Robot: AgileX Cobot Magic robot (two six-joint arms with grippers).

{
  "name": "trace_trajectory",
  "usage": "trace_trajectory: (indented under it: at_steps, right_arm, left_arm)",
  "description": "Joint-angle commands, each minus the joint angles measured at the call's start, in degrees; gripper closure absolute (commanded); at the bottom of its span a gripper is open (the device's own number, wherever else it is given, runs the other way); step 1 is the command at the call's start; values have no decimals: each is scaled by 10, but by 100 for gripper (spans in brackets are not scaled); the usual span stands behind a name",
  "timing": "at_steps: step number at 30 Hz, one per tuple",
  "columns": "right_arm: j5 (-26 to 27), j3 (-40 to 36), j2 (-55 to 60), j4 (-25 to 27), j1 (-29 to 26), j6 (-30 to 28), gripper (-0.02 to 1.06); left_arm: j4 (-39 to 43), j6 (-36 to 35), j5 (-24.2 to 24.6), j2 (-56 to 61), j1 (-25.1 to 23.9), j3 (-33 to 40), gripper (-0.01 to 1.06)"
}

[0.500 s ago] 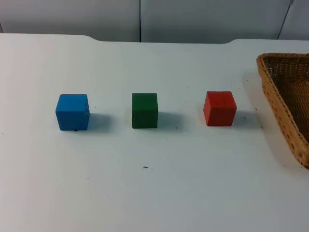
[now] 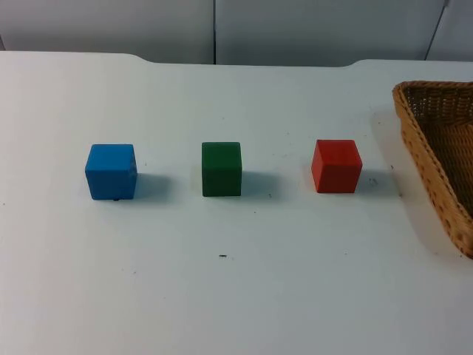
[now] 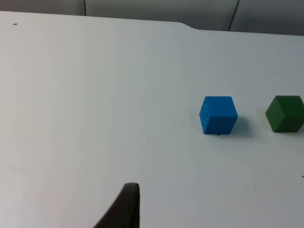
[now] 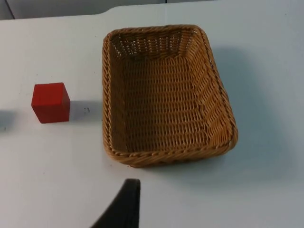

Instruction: Pick up the basket with the left hand and place the blue cube into the basket with the right hand.

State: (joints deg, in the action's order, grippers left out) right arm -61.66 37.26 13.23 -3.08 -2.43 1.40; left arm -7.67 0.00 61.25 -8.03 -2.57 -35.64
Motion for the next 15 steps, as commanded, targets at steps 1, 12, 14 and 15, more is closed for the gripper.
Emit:
trace_trajectory:
  at_steps: [1, 12, 14, 15]
  right_arm:
    - [13, 16, 29, 4, -4, 0, 1]
    - [19, 23, 71, 4, -4, 0, 1]
    - [20, 23, 71, 4, -4, 0, 1]
    - [21, 23, 71, 4, -4, 0, 1]
  left_arm:
    - [-19, 0, -29, -34, 4, -24, 0]
    - [-174, 84, -95, -184, 4, -59, 1]
    - [-209, 116, -105, -212, 4, -59, 1]
    - [-235, 140, -111, -235, 4, -59, 1]
